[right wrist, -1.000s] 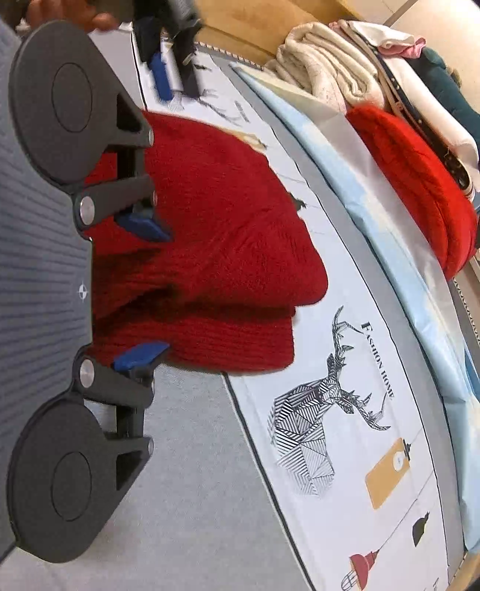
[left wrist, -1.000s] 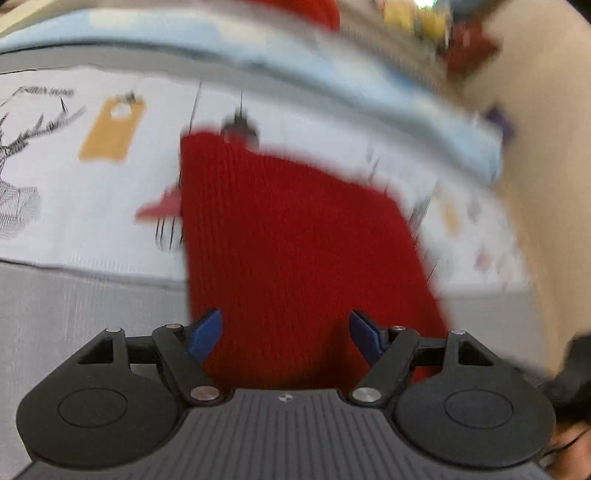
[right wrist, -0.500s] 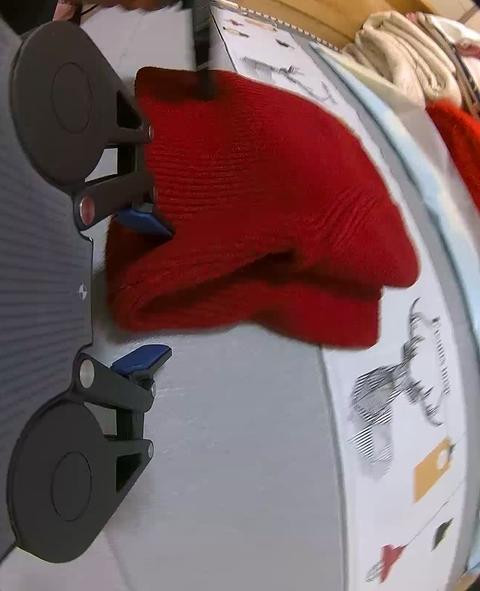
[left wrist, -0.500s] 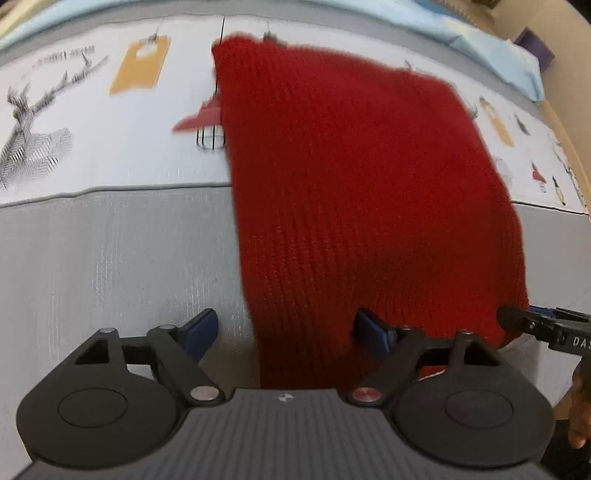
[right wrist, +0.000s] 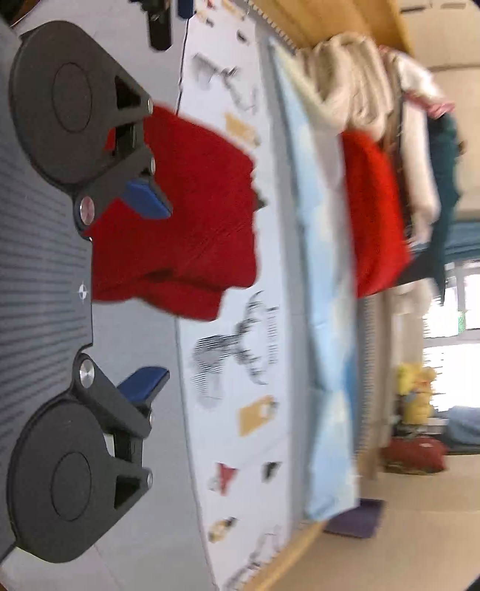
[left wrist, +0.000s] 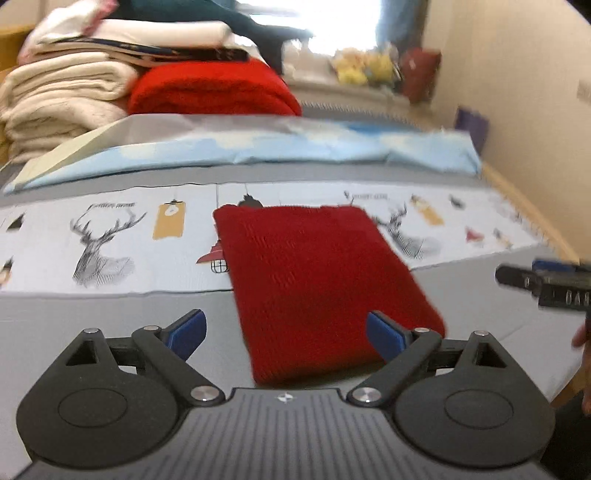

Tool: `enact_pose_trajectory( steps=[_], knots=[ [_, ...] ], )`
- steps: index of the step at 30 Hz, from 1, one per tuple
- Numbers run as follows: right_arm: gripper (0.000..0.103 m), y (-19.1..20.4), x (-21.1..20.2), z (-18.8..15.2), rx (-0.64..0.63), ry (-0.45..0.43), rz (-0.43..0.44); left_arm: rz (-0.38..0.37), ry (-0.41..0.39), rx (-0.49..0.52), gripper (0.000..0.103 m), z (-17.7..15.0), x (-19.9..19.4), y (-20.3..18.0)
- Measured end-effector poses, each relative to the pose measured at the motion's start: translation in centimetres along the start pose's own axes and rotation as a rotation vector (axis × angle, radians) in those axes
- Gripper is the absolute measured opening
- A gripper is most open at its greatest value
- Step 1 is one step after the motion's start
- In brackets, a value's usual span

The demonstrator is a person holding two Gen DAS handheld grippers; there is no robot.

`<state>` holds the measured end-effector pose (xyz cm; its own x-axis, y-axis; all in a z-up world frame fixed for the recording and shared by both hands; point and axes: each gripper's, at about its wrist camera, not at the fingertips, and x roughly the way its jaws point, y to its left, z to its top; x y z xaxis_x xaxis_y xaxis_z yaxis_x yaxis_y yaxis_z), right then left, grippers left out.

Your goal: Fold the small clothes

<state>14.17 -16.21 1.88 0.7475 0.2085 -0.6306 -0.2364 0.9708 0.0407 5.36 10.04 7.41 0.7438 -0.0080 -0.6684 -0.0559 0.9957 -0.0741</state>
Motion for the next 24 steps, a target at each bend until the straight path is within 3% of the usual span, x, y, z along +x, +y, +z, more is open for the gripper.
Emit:
enact_pose_trajectory(
  steps=[4,7,10,12,14,17,20,24],
  knots=[
    [0.098,1.4,-4.2,-2.3,-0.014,-0.053,0.007,0.024,-0.067,-0.013,0.096,-3.5,-3.3,-2.0],
    [0.102,2.0,-6.9,-5.1,-0.007,-0.074,-0.001,0.029,-0.081,-0.011,0.103,-6.0,-4.0,-3.3],
    [0.102,2.3,-7.8,-7.8,-0.014,-0.067,-0.017,0.065,-0.028,-0.022,0.103,-8.8,-2.4,-3.7],
    [0.102,2.4,-7.3,-8.6,-0.016,-0.006,-0.036,0.124,0.070,-0.038,0.103,-9.0,-0.6,-3.9],
    [0.102,2.1,-7.1,-8.6,0.005,-0.009,-0.033,0.146,0.051,-0.092,0.103,-8.7,0.0,-3.5],
    [0.102,2.1,-5.9,-8.8,-0.012,0.016,-0.071,0.193,0.052,-0.082,0.103,-8.4,0.9,-3.4],
    [0.102,2.0,-5.2,-8.9,0.006,0.029,-0.075,0.178,0.067,-0.119,0.103,-8.2,1.3,-3.2],
    [0.102,2.5,-5.0,-8.7,0.012,0.012,-0.075,0.161,0.029,-0.094,0.103,-7.8,0.9,-3.6]
  ],
)
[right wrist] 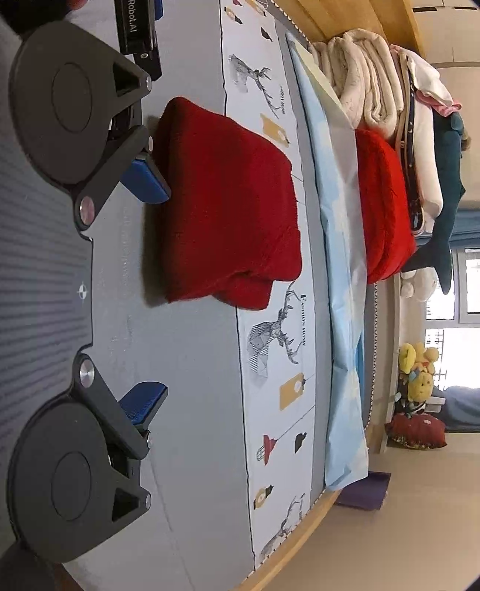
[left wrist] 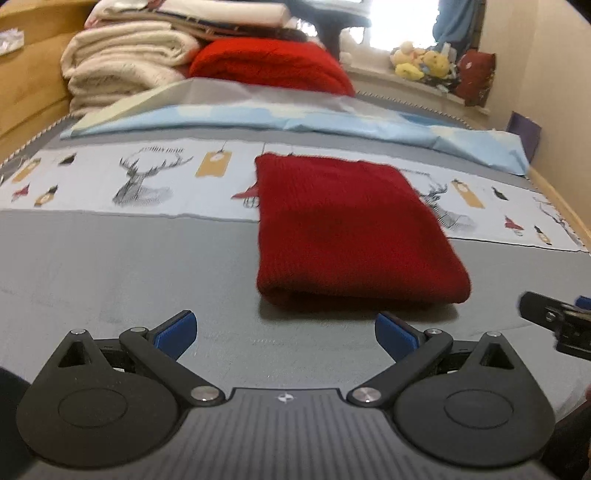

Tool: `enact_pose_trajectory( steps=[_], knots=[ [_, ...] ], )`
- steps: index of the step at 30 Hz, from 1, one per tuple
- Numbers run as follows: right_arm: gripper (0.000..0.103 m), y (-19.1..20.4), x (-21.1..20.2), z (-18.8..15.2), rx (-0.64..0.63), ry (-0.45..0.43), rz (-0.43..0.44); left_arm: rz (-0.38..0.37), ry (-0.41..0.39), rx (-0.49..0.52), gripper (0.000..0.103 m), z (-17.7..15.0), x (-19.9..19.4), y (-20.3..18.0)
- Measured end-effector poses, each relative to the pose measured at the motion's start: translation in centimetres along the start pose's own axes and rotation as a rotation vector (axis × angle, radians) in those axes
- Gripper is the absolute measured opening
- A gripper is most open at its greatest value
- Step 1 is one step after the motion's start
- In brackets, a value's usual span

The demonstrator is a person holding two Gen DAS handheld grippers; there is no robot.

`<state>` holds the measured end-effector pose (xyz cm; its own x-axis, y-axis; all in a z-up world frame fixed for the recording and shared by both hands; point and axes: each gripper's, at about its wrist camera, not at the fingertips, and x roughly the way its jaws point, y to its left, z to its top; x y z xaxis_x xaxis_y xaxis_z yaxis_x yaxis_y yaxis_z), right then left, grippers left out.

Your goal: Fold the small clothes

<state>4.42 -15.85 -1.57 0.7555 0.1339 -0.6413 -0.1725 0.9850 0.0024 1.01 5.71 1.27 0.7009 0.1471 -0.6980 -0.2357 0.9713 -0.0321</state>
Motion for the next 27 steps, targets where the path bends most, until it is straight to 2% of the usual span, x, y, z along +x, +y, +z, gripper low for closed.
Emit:
enact_pose_trajectory(
  steps=[11,27],
  knots=[
    [0.102,2.3,0.0,0.5,-0.033,-0.041,0.043,-0.033,-0.067,0.062,0.103,-0.1,-0.7,-0.7],
    [0.102,3.9,0.6,0.5,-0.065,-0.035,0.050,-0.018,-0.060,0.046,0.103,0.1,0.2,-0.2]
  ],
)
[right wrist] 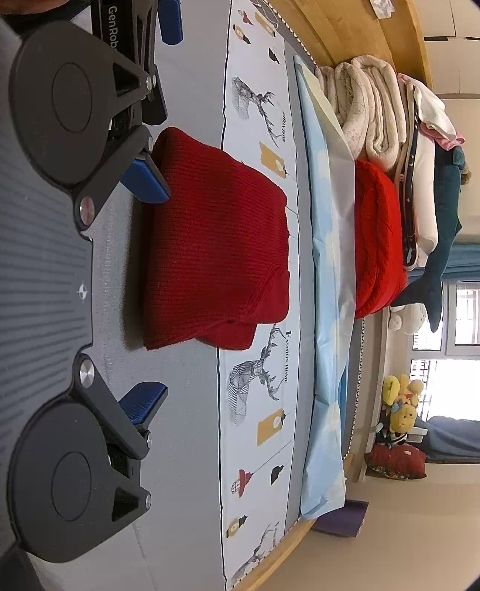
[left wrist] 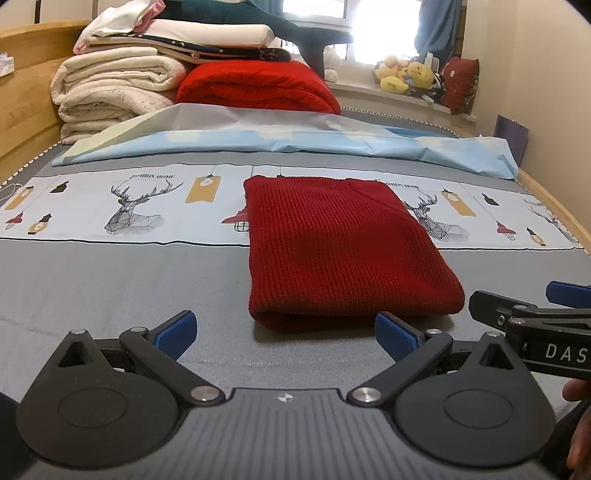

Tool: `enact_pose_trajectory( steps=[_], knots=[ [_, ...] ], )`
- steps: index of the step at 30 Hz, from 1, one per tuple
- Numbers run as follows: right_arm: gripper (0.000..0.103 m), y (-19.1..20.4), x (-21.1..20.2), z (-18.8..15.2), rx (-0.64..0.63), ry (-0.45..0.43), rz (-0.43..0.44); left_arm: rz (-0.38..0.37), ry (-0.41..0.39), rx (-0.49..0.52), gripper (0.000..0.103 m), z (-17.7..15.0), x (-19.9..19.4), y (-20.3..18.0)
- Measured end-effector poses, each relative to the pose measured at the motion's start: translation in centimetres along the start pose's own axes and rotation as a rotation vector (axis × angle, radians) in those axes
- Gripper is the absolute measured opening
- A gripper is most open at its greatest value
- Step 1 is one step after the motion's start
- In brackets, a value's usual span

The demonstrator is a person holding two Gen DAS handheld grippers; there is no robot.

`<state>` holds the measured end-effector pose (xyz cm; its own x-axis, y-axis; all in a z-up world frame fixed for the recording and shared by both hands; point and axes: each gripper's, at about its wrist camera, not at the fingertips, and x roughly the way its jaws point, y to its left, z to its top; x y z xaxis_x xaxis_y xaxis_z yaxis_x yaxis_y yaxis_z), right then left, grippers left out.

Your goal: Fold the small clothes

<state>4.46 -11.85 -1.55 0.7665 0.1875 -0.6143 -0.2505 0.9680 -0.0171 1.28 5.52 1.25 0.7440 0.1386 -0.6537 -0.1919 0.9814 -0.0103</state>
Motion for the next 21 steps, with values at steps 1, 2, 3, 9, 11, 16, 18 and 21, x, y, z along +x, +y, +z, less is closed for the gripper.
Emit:
enact_pose_trajectory(
  steps=[1,2,3,9,11,16,18,21],
  knots=[
    [0.102,0.05,0.01,0.00,-0.001,0.000,-0.002,-0.001,0.001,0.000,0.103,0.01,0.07,0.01],
    [0.102,0.10,0.05,0.02,-0.001,0.001,-0.003,-0.002,0.002,-0.001,0.103,0.01,0.08,0.02],
    [0.102,0.11,0.08,0.02,-0.001,0.002,-0.004,-0.003,0.002,-0.001,0.103,-0.01,0.08,0.02],
    [0.102,0.11,0.06,0.01,0.001,0.002,-0.009,-0.002,0.002,-0.001,0.103,0.00,0.07,-0.03],
    [0.102,0.16,0.00,0.02,0.004,0.004,-0.009,-0.002,0.002,-0.002,0.103,0.00,0.11,-0.02],
    [0.102,0.20,0.02,0.05,0.003,0.003,-0.011,-0.002,0.002,-0.001,0.103,0.00,0.10,-0.04],
    [0.102,0.22,0.03,0.05,0.003,0.003,-0.011,-0.002,0.002,-0.002,0.103,0.00,0.10,-0.03],
    [0.102,0.22,0.03,0.05,0.003,0.003,-0.011,-0.003,0.002,-0.002,0.103,0.00,0.07,0.00]
  ],
)
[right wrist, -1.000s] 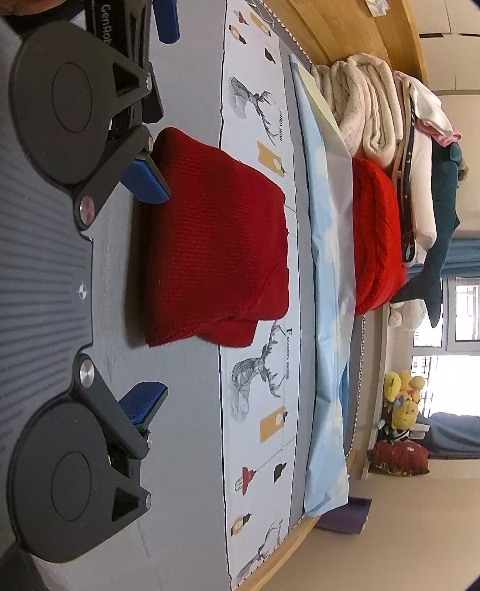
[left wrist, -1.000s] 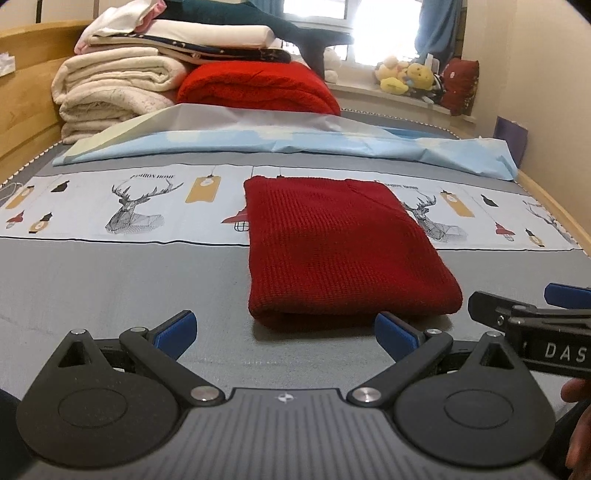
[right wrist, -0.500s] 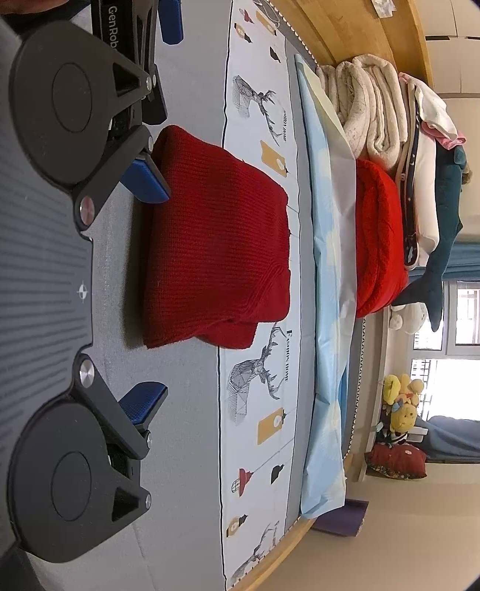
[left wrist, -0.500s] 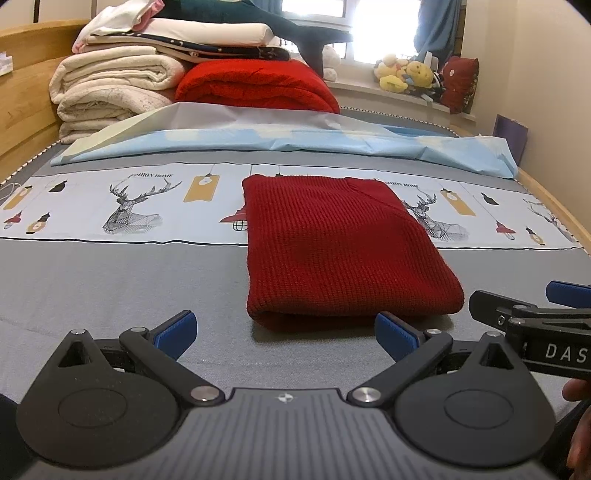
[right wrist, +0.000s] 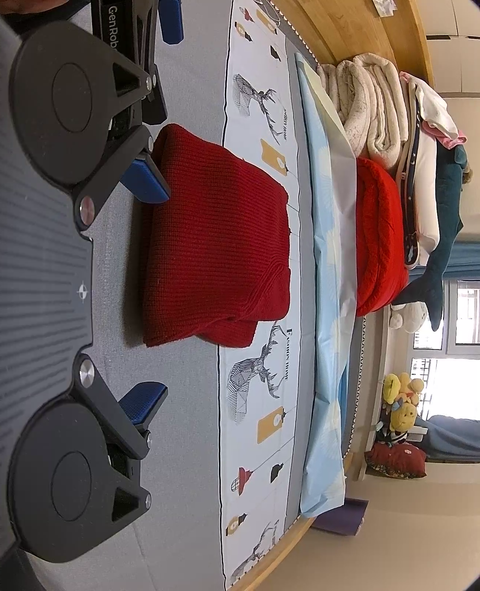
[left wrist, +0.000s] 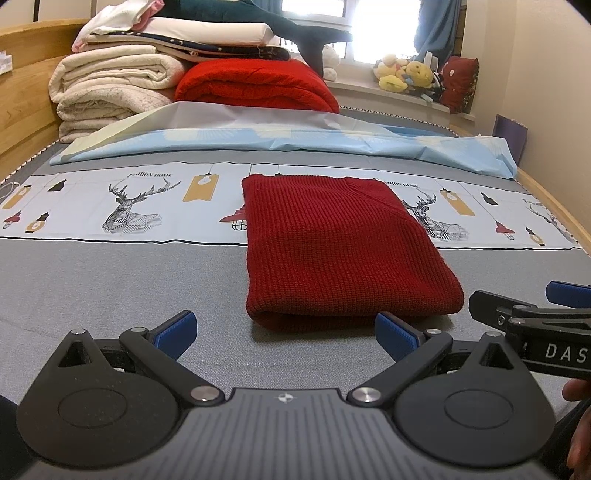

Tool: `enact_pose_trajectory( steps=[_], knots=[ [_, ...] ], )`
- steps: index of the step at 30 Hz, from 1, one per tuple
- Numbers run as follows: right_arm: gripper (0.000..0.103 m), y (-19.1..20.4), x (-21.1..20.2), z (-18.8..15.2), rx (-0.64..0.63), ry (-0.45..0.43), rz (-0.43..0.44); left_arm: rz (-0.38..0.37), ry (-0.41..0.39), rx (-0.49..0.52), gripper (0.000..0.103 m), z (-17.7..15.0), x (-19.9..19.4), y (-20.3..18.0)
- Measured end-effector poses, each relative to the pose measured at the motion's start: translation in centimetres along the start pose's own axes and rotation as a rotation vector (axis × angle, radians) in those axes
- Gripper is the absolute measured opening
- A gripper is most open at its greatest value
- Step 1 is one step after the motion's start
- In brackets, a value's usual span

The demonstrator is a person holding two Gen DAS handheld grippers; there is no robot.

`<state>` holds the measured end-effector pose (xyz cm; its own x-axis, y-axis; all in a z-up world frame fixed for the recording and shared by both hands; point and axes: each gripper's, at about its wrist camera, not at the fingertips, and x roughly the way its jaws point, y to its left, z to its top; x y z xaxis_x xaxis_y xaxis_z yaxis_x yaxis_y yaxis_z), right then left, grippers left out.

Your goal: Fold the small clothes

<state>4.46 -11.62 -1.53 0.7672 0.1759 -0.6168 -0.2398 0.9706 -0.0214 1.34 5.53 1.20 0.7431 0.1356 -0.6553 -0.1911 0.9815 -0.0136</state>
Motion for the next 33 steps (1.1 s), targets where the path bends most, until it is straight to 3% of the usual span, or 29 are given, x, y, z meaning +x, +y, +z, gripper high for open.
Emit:
enact_pose_trajectory(
  steps=[33],
  knots=[
    [0.102,-0.07,0.01,0.04,0.000,0.002,0.000,0.000,-0.002,0.002,0.103,-0.16,0.15,-0.28]
  ],
)
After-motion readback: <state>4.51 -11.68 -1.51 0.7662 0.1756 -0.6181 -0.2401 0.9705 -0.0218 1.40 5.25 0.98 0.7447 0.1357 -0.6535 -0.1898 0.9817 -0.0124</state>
